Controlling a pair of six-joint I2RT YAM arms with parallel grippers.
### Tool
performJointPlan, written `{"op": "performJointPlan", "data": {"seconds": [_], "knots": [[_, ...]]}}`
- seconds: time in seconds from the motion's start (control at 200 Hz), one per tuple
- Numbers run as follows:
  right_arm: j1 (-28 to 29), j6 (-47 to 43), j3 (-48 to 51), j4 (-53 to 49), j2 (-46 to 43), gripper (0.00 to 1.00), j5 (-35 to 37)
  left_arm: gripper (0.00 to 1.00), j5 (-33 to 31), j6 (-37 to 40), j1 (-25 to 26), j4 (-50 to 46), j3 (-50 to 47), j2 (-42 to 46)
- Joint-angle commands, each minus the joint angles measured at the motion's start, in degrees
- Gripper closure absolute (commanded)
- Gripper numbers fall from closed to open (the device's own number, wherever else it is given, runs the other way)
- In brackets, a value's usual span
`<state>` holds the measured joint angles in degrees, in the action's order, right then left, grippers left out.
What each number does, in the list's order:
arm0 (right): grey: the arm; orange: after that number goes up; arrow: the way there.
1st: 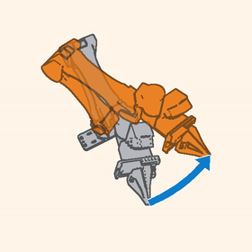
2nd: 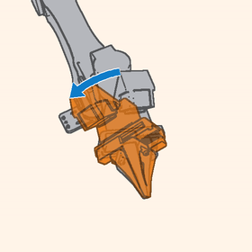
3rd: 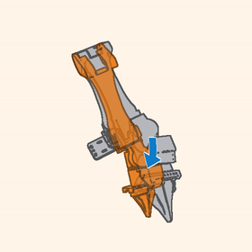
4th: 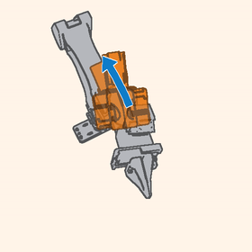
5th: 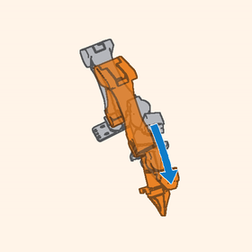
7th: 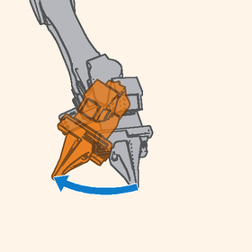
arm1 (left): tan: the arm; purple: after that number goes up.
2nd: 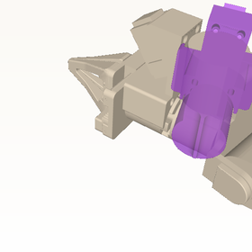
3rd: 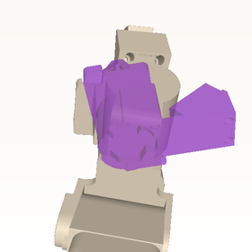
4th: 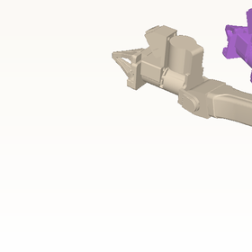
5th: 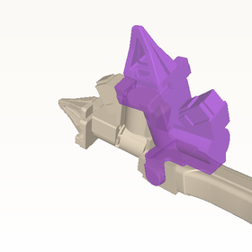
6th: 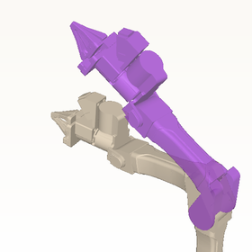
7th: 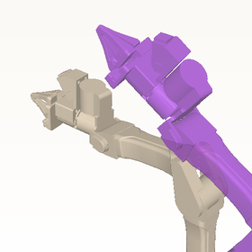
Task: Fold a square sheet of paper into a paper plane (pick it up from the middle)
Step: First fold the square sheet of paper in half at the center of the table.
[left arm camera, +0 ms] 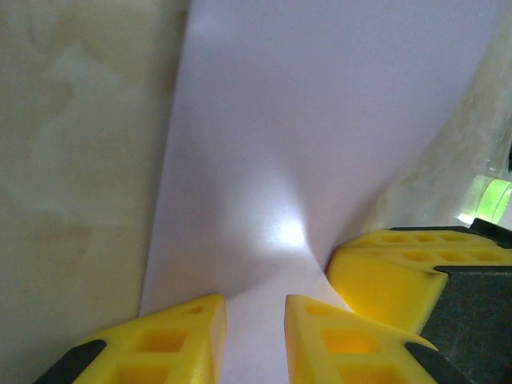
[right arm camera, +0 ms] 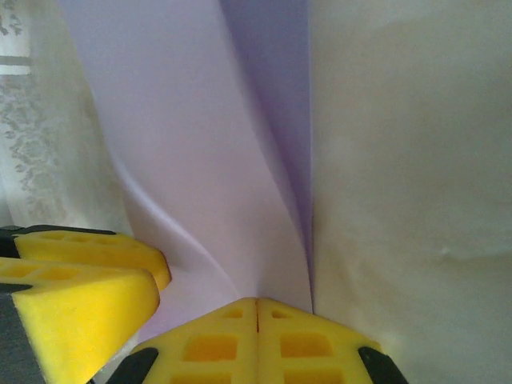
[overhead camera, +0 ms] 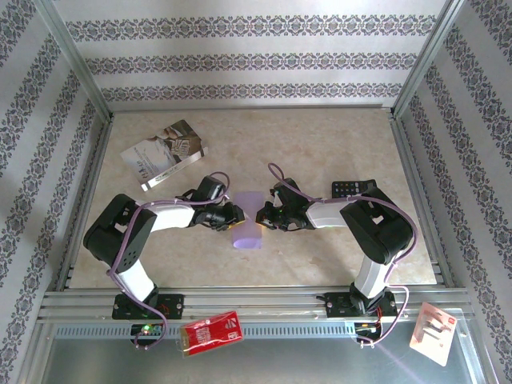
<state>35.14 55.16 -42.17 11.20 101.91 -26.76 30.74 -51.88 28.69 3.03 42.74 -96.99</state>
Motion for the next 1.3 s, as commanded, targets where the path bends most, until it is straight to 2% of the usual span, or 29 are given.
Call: {"op": "performJointPlan", "data": {"seconds": [0.0,0.195,0.36,0.684,0.939,1.139,1.294], "knots": [[-0.20,-1.76,4.93,-15.66,4.66,1.00,10.73,0.73,-2.21,0.28,-1.21,-1.65,-1.49,1.64],[-0.25,-1.87,5.17,-15.63,4.44,1.00,10.80,0.67,1.71,-1.85,1.09,0.26,-2.24,7.08],[-0.24,-2.12,4.82,-15.92,4.36,1.00,10.89,0.66,2.81,-5.30,3.96,3.37,-4.07,6.01],[-0.38,-3.03,4.38,-17.00,4.33,1.00,11.14,0.68,0.46,-1.86,3.85,-3.27,-7.73,5.72],[-0.45,-3.40,4.03,-17.41,4.35,1.00,11.01,0.65,3.32,-3.98,4.01,-0.57,-9.50,13.17],[-0.44,-3.61,4.03,-17.44,4.28,1.00,11.07,0.69,5.31,-6.46,4.04,2.48,-12.76,9.99],[-0.44,-3.66,4.25,-17.29,4.22,1.00,11.11,0.71,2.70,-4.54,2.82,-2.85,-13.35,10.33]]}}
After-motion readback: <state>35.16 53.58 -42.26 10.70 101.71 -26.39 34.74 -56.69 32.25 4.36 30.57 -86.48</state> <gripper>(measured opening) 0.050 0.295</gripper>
